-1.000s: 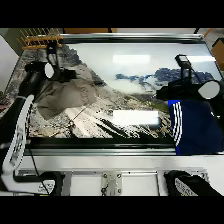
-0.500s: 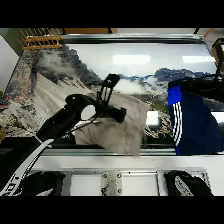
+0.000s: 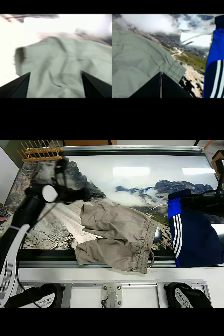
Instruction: Fold the clothes and pants, and hang the long-sleeved shirts on hangers.
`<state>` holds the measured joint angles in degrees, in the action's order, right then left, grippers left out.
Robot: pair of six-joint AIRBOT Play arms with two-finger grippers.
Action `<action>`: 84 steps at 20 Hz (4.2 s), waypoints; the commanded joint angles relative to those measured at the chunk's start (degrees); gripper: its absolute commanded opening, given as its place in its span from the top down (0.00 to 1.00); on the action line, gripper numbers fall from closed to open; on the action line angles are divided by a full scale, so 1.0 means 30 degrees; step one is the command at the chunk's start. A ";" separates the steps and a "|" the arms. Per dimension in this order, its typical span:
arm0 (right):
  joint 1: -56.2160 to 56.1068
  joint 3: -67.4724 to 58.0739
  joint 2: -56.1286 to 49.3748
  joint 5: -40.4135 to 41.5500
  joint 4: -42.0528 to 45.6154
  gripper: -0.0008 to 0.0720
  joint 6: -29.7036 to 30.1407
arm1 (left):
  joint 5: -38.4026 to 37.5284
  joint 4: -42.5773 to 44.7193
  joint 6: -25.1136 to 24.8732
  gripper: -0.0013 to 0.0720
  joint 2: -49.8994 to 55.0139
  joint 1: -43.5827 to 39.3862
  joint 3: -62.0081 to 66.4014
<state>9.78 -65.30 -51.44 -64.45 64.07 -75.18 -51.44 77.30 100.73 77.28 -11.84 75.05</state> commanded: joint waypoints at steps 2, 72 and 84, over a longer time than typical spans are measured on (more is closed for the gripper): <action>0.0007 0.0022 -0.0495 -0.1545 -0.1479 0.94 -0.0015 | 0.0007 -0.5734 -0.4634 0.04 0.3796 0.4269 0.0102; -0.2834 -0.6098 -0.4685 -0.1209 -0.4087 0.95 -0.1370 | 0.6011 -0.7133 -0.7104 0.98 -0.2142 0.2412 0.8998; -0.1668 -0.6142 -1.0688 0.6164 -0.1406 0.95 -0.2965 | 0.3534 -0.7118 -0.7526 0.98 0.7497 0.1501 1.3770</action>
<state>3.46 -83.64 -82.61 -49.15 59.13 -84.05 -34.35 55.94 77.49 96.57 -8.62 113.36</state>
